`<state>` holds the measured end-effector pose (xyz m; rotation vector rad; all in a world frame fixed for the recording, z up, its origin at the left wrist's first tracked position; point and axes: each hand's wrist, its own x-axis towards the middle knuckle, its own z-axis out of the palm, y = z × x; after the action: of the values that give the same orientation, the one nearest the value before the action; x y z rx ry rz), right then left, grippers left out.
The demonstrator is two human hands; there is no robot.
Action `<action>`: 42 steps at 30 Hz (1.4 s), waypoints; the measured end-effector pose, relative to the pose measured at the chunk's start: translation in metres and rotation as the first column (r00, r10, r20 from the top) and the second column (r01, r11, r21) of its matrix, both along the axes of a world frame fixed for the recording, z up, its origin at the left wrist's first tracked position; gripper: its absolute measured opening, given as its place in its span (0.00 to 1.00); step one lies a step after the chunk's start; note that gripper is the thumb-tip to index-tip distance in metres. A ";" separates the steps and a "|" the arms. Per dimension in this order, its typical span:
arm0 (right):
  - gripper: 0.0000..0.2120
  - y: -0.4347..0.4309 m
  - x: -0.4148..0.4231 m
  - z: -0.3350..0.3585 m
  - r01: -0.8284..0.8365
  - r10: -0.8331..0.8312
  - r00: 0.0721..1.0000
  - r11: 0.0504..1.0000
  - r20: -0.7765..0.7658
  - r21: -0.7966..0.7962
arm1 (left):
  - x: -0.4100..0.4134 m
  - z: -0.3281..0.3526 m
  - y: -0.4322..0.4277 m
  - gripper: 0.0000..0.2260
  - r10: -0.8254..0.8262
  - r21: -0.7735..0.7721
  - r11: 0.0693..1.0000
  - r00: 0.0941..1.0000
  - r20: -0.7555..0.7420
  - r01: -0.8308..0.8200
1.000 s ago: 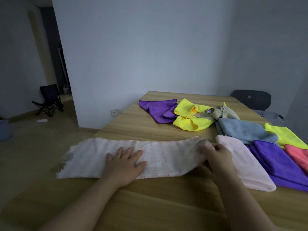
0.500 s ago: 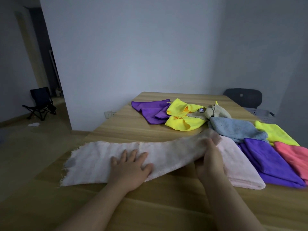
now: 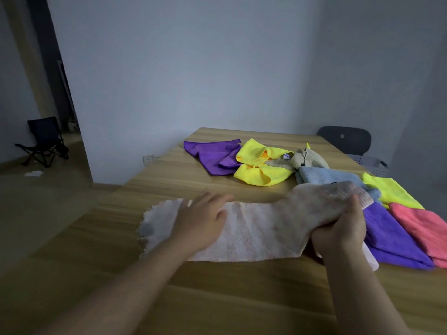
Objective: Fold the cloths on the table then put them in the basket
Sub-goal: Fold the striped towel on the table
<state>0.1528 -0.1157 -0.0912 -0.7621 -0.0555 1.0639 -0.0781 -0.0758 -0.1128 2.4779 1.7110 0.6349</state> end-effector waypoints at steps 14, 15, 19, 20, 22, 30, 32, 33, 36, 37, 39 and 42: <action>0.09 0.015 -0.130 -0.007 -0.410 0.066 0.295 0.910 0.953 0.064 | -0.067 -0.031 0.008 0.13 0.299 -0.312 0.946 0.629 0.718 -0.094; 0.12 0.017 -0.146 -0.018 -0.451 0.077 0.100 0.892 0.992 -0.024 | -0.067 -0.026 0.007 0.12 0.327 -0.329 0.942 0.436 0.839 -0.073; 0.22 0.014 -0.174 -0.054 -0.315 0.039 -0.714 0.874 0.699 -0.371 | -0.073 -0.020 0.007 0.14 0.330 -0.284 0.944 0.438 0.836 -0.168; 0.23 0.013 -0.175 -0.056 -0.312 0.019 -0.743 0.874 0.669 -0.372 | -0.074 -0.021 0.005 0.13 0.337 -0.293 0.941 0.482 0.808 -0.167; 0.25 0.010 -0.172 -0.054 -0.334 0.022 -0.710 0.869 0.703 -0.364 | -0.076 -0.023 0.004 0.10 0.314 -0.280 0.948 0.581 0.751 -0.151; 0.18 0.004 -0.119 -0.031 0.074 0.135 -0.513 0.991 0.848 -0.113 | -0.078 -0.020 0.002 0.08 0.301 -0.294 0.950 0.578 0.758 -0.108; 0.18 0.002 -0.104 -0.033 0.182 0.253 -0.439 0.965 0.862 -0.190 | -0.076 -0.014 0.002 0.11 0.256 -0.243 0.965 0.540 0.802 -0.097; 0.18 0.001 -0.098 -0.035 0.176 0.286 -0.403 0.956 0.869 -0.233 | -0.075 -0.008 0.001 0.12 0.233 -0.231 0.971 0.492 0.839 -0.067; 0.19 -0.001 -0.089 -0.042 0.052 0.356 -0.323 0.932 0.877 -0.359 | -0.076 0.008 -0.004 0.10 0.256 -0.275 0.956 0.172 0.951 0.100; 0.20 -0.001 -0.089 -0.043 0.017 0.371 -0.312 0.923 0.875 -0.385 | -0.080 0.013 -0.005 0.10 0.297 -0.308 0.941 0.095 0.950 0.140; 0.22 -0.002 -0.090 -0.044 -0.018 0.378 -0.297 0.916 0.877 -0.400 | -0.092 0.019 -0.006 0.09 0.373 -0.377 0.911 0.055 0.926 0.167; 0.24 0.000 -0.089 -0.042 -0.039 0.399 -0.213 0.909 0.892 -0.415 | -0.107 0.014 -0.013 0.11 0.453 -0.490 0.866 0.256 0.854 0.099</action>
<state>0.0635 -0.1160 -0.1336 -1.7781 -1.6183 0.4690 -0.1851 -0.0886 -0.0986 0.9938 1.3044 1.2326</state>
